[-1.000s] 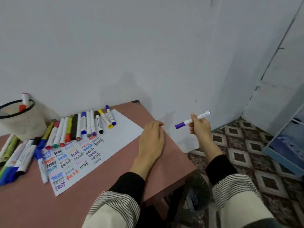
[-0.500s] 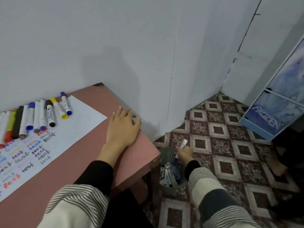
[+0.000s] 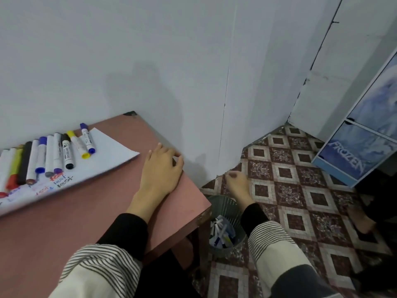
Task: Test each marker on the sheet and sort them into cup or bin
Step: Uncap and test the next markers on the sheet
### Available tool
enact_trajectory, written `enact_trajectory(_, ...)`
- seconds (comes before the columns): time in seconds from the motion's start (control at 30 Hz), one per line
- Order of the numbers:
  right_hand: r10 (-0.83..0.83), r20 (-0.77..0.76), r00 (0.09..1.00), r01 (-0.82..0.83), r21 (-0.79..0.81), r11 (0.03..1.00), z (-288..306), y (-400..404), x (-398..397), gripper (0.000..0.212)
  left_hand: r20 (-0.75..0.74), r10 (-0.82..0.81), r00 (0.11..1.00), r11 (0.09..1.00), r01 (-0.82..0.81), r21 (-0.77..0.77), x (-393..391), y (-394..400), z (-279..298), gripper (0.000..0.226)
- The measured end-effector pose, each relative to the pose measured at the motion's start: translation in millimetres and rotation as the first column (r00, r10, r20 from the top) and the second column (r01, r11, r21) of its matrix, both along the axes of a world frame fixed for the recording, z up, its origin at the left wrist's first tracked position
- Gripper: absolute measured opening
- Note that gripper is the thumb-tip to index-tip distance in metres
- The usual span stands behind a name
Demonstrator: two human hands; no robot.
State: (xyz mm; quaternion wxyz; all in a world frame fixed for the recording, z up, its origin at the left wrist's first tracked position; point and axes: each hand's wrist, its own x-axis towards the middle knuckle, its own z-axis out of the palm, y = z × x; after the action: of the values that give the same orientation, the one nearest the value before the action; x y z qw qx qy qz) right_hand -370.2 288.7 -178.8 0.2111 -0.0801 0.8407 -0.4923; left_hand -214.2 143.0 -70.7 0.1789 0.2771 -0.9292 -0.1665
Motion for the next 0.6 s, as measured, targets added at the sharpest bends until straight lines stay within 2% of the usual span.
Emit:
enact_trajectory(0.1, 0.051, -0.197, 0.979, -0.076, -0.120, 0.990, 68, -26, 17, 0.026, -0.084, 0.027, 0.996, 0.998, -0.023, 0.057, 16, -6, 15, 0.024)
enact_trajectory(0.23, 0.154, -0.391, 0.908, -0.248, -0.204, 0.947, 135, -68, 50, 0.028, -0.200, 0.073, 0.977, 0.988, -0.098, -0.116, 57, -37, 41, 0.021)
enact_trajectory(0.33, 0.228, -0.449, 0.864, -0.354, -0.221, 0.909, 160, -106, 83, 0.030, -0.330, 0.184, 0.926, 0.958, -0.244, -0.150, 100, -68, 59, 0.017)
enact_trajectory(0.47, 0.327, -0.489, 0.809, -0.459, -0.176, 0.871, 172, -151, 126, 0.031, -0.374, 0.310, 0.874, 0.899, -0.398, -0.185, 160, -111, 61, 0.019)
enact_trajectory(0.6, 0.426, -0.554, 0.716, -0.514, -0.005, 0.858, 162, -186, 163, 0.031, -0.261, 0.492, 0.831, 0.810, -0.546, -0.214, 211, -134, 54, 0.022)
